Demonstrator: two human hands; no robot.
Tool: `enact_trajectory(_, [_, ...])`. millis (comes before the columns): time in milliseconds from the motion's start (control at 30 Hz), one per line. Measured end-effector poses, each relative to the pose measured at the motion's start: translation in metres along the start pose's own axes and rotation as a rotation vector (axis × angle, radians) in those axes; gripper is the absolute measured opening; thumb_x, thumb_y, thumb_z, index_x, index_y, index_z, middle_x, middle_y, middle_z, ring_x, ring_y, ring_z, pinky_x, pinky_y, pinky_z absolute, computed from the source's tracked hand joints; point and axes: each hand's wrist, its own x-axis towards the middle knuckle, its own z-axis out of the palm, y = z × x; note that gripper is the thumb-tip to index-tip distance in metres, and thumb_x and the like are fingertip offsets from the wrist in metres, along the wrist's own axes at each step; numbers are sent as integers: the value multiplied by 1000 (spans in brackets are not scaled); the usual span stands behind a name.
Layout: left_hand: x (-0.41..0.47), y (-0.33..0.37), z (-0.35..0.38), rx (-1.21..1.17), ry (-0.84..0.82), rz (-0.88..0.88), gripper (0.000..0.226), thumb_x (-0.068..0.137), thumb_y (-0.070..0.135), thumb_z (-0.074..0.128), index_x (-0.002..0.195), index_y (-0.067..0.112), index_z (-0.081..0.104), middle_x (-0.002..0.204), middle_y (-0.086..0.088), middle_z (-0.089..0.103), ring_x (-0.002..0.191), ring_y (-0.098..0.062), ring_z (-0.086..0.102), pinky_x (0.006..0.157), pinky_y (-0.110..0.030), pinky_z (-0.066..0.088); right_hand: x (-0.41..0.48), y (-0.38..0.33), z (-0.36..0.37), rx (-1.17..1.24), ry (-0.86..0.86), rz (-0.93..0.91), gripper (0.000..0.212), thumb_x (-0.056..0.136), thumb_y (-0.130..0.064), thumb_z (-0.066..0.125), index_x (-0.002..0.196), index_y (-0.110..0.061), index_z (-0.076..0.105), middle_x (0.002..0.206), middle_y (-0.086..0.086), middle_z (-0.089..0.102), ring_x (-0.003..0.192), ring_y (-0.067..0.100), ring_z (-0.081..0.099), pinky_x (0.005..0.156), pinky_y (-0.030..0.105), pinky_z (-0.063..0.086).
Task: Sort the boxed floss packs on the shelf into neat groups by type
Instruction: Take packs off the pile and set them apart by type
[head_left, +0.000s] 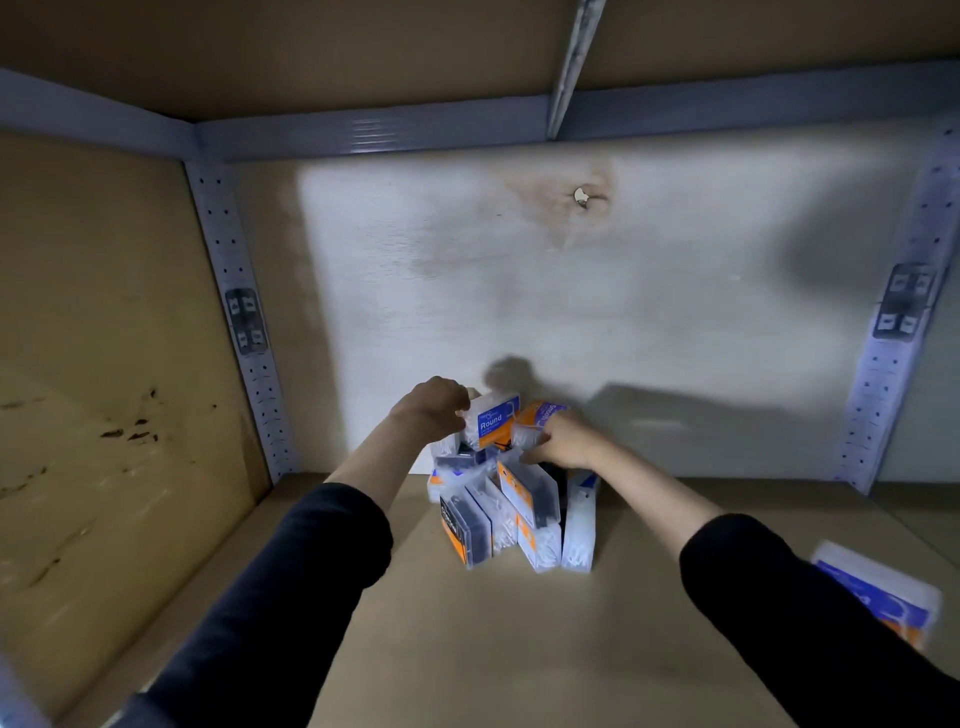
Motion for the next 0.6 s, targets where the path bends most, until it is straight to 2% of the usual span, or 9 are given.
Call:
enact_trajectory(67, [11,3,3,0,18,-4,37,92,15,54,129,11,54,136,-9,51,125,-25,48,102,-31,40,2,-6,4,-17,-49,8,37,88,-29,59,60,-16,38,70,5,45,72,18,46,48,20,26])
enact_trajectory(133, [22,8,7,1,30,-2,39,93,17,53,130,9,51,137,-10,49,127,-25,47,101,-31,39,7,-10,9,-30,-73,-7,21,91,-30,53,82,-11,52,94,10,57,92,20,53,61,22,35])
enact_trajectory(167, [29,10,10,0,31,-2,40,93,18,53,131,8,50,137,-11,49,127,-26,46,101,-32,39,9,-10,12,-26,-69,-3,20,90,-29,54,91,-9,53,98,11,57,96,20,53,65,23,36])
enact_trajectory(200, [35,11,13,-1,28,-10,41,93,20,53,131,7,49,137,-12,48,127,-26,45,101,-32,39,12,-10,15,-21,-58,8,21,88,-28,56,89,-7,52,96,12,56,94,20,53,62,23,36])
enact_trajectory(233, [40,13,16,2,27,-20,43,93,21,53,132,5,48,137,-14,48,128,-26,44,101,-33,38,15,-8,19,-27,-42,13,24,86,-26,59,77,-7,48,89,11,53,90,19,50,55,21,33])
enact_trajectory(300, [50,15,21,0,12,-49,47,92,24,55,132,1,47,137,-16,48,129,-28,44,101,-32,38,21,-7,24,-44,-22,30,41,83,-23,63,59,-12,32,83,9,47,85,18,44,46,18,24])
enact_trajectory(400, [60,16,29,6,-27,-74,49,90,30,59,127,-2,52,132,-19,53,124,-29,49,98,-32,40,29,-2,29,-21,-14,50,46,80,-18,65,54,-14,27,75,7,46,77,17,46,43,18,23])
enact_trajectory(500, [67,14,36,24,-48,-84,50,87,34,62,123,-1,55,127,-19,58,120,-31,52,95,-33,43,33,6,26,12,-12,69,43,78,-16,66,54,-13,31,58,1,37,53,9,37,42,18,23])
enact_trajectory(600, [69,14,39,26,-40,-76,50,88,33,61,124,-1,54,127,-18,57,120,-30,52,95,-32,41,35,13,23,46,6,116,42,75,-19,69,53,-13,34,56,-1,37,49,6,33,40,19,23])
